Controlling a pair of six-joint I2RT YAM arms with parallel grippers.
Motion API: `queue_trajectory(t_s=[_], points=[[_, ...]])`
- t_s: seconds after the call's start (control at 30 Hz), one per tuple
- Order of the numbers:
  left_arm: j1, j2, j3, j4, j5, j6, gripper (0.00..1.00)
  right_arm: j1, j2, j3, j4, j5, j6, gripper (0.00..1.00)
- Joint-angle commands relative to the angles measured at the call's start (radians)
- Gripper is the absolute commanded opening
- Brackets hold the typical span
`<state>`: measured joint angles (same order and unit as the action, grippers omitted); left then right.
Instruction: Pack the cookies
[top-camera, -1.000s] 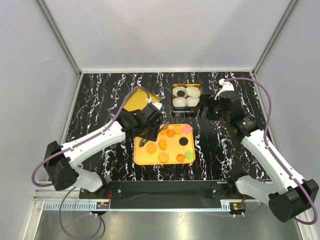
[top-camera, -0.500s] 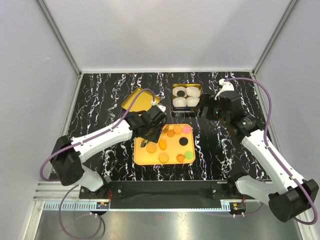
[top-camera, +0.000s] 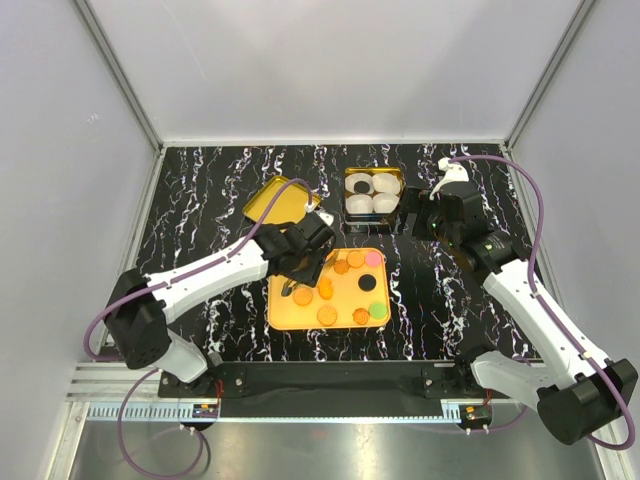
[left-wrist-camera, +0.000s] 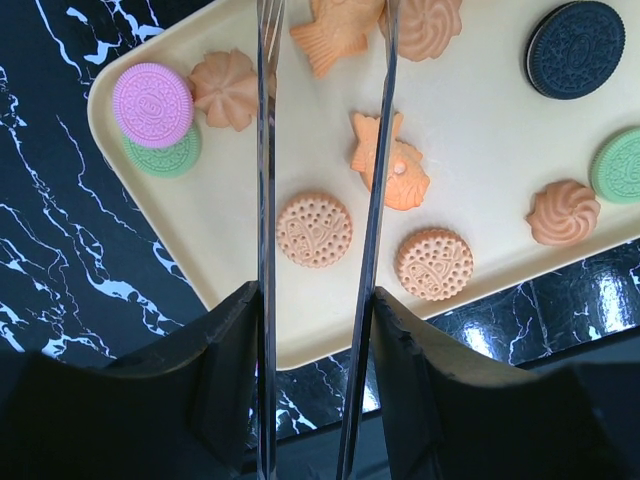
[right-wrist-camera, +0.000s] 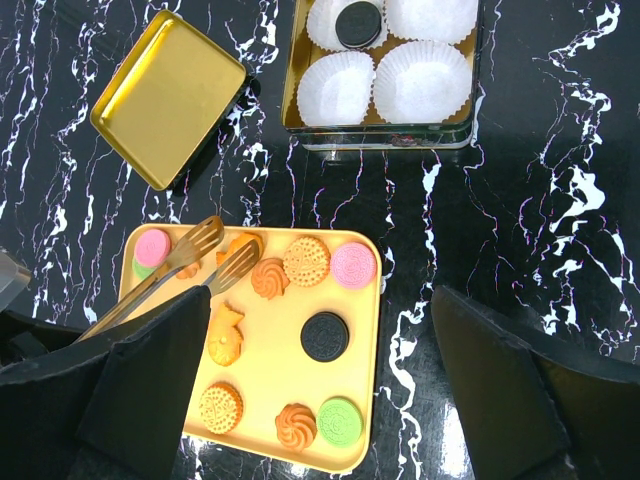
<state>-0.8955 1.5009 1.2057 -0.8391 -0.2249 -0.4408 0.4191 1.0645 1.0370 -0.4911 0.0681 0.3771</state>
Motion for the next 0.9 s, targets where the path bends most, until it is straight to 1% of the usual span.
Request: queue_trajectory(t_s=[0.0, 0.2, 0.43, 0.73, 0.87], points=[[0.001, -0.016, -0.009, 0.012, -0.037, 0.014, 0.49, 0.001, -0.017, 0.001, 0.026, 0.019, -0.015, 1.00], [0.004, -0.010, -0.012, 0.032, 0.019, 0.031, 0.49, 0.001, -0.021, 0.003, 0.023, 0.021, -0.017, 1.00], [0.003, 0.013, 0.011, 0.034, 0.076, 0.047, 0.44, 0.003, -0.031, 0.003, 0.017, 0.027, -0.018, 1.00], [0.003, 0.018, 0.008, 0.026, 0.085, 0.048, 0.44, 0.003, -0.021, 0.000, 0.023, 0.022, -0.017, 1.00], [0.003, 0.002, 0.012, 0.018, 0.067, 0.042, 0.40, 0.003, -0.023, 0.003, 0.022, 0.024, -0.018, 1.00]])
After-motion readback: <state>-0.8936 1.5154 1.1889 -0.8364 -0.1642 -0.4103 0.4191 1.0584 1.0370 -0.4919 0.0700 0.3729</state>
